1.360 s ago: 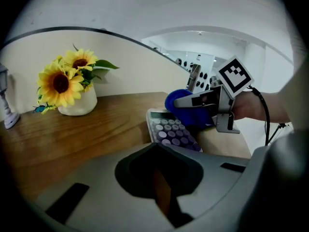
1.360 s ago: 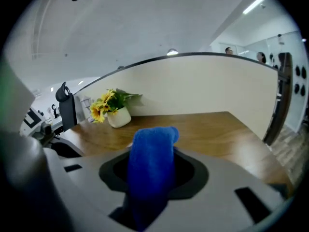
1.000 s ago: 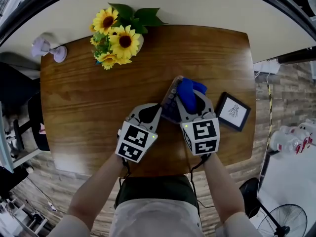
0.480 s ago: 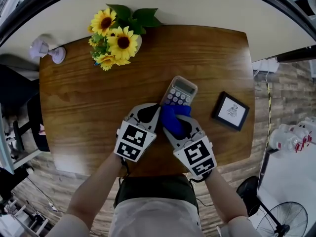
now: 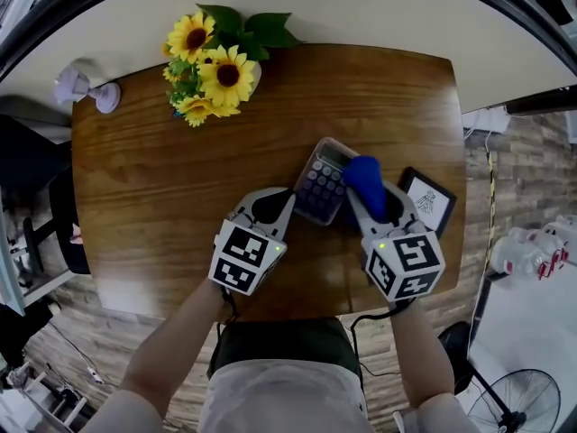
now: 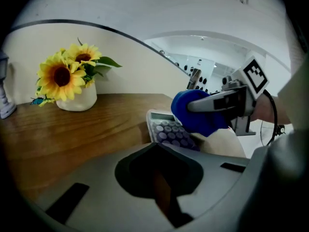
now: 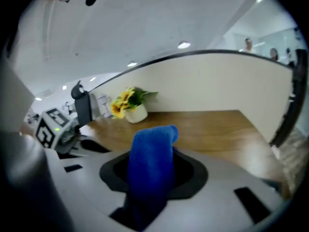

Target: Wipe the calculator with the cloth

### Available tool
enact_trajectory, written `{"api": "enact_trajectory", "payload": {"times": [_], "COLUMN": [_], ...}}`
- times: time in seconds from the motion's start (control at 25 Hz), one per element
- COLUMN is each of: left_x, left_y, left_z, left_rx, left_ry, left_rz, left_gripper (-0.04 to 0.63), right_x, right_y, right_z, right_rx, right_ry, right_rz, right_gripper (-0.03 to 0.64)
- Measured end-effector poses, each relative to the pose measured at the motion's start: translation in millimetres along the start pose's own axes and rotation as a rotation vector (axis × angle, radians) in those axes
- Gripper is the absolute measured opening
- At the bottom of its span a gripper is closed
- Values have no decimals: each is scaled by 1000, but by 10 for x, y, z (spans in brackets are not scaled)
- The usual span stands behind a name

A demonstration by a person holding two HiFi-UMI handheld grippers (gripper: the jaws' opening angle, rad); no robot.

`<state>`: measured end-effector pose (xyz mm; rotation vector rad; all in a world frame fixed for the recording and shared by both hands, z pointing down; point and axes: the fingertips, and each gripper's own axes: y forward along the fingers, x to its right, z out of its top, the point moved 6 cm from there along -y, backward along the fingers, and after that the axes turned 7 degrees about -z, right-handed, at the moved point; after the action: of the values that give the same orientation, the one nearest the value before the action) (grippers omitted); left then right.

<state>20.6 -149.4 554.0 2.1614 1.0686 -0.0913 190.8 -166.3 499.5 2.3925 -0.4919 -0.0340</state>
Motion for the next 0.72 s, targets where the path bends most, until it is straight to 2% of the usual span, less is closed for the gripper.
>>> {"api": "enact_trajectory", "payload": {"times": [0.08, 0.12, 0.2, 0.44, 0.72], "left_x": [21, 24, 15, 12, 12], "left_y": [-11, -14, -16, -17, -22], "left_z": [-13, -16, -17, -25, -23], "left_rx": [17, 23, 28, 33, 42], "left_ry": [-25, -31, -30, -45, -60], "left_rz": [-2, 0, 8, 9, 10], "left_gripper": [2, 2, 2, 2, 2], "right_x": [235, 294, 284, -102, -515], "right_y": [84, 152, 330, 640, 604], "right_z": [54, 68, 82, 125, 40], "right_rx": [55, 68, 65, 41, -33], "right_ry": [43, 51, 20, -171, -373], "right_rz": [-141, -183, -208, -148, 43], "right_gripper": [150, 152, 152, 154, 153]}}
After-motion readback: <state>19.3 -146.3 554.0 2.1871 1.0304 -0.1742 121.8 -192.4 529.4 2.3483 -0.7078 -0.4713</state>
